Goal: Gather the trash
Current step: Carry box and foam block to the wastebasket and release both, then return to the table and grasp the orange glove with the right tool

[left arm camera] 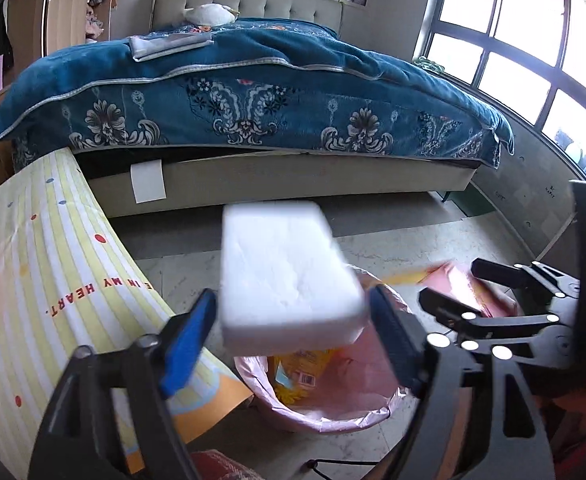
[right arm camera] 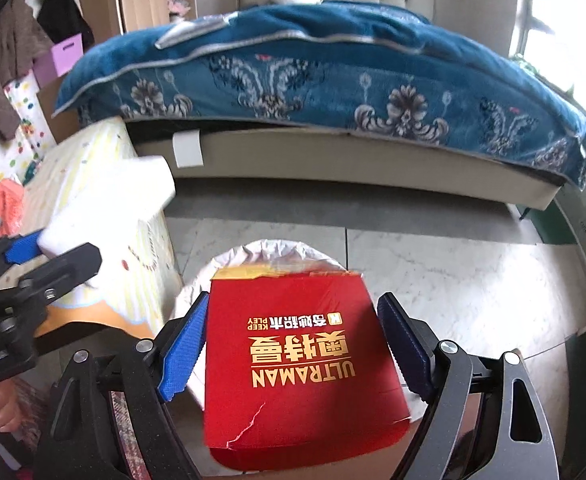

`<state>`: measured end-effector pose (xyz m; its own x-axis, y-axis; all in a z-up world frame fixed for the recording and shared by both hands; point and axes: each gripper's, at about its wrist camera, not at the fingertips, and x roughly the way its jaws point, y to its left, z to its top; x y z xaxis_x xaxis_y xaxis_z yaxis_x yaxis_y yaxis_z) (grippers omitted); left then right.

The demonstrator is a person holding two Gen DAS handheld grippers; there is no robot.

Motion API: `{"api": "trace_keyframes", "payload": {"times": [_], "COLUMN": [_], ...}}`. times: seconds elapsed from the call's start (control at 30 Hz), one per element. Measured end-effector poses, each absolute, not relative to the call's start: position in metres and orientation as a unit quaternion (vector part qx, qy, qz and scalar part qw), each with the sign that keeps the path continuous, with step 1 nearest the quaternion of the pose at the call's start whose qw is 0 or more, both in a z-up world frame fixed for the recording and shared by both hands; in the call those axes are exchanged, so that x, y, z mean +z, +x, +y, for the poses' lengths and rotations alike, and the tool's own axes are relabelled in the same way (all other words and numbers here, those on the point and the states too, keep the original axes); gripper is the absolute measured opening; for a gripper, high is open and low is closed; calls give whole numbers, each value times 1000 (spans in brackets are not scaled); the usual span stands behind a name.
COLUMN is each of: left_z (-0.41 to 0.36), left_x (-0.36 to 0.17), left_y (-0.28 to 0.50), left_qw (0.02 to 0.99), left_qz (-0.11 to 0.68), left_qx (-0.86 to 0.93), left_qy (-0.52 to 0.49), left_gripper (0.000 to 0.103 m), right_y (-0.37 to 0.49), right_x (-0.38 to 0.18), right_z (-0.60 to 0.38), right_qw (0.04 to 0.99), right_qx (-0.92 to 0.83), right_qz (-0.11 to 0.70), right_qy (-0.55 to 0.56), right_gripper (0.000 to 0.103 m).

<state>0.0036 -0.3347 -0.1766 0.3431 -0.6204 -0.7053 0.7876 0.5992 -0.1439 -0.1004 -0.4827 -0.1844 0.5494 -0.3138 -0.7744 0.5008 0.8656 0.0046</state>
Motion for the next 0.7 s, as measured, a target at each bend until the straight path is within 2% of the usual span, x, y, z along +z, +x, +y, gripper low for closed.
{"api": "trace_keyframes", "payload": {"times": [0.07, 0.43, 0.7], "left_z": [-336, -318, -256], "left_x": [-179, -161, -131], "left_y": [4, 2, -1], "left_qw": [810, 828, 872], "left_qz": [374, 341, 302], "left_qx": [-436, -421, -359], "left_qy": [114, 143, 139], "left_gripper": [83, 83, 86], "right_y": [-97, -104, -99], "right_x": [-189, -181, -157], "right_z": [-484, -488, -454], "right_qw": [869, 869, 894], "right_qx": [-240, -254, -206], "right_qz": [417, 400, 372], "right_qy": [118, 141, 140], "right_gripper": [86, 86, 86]}}
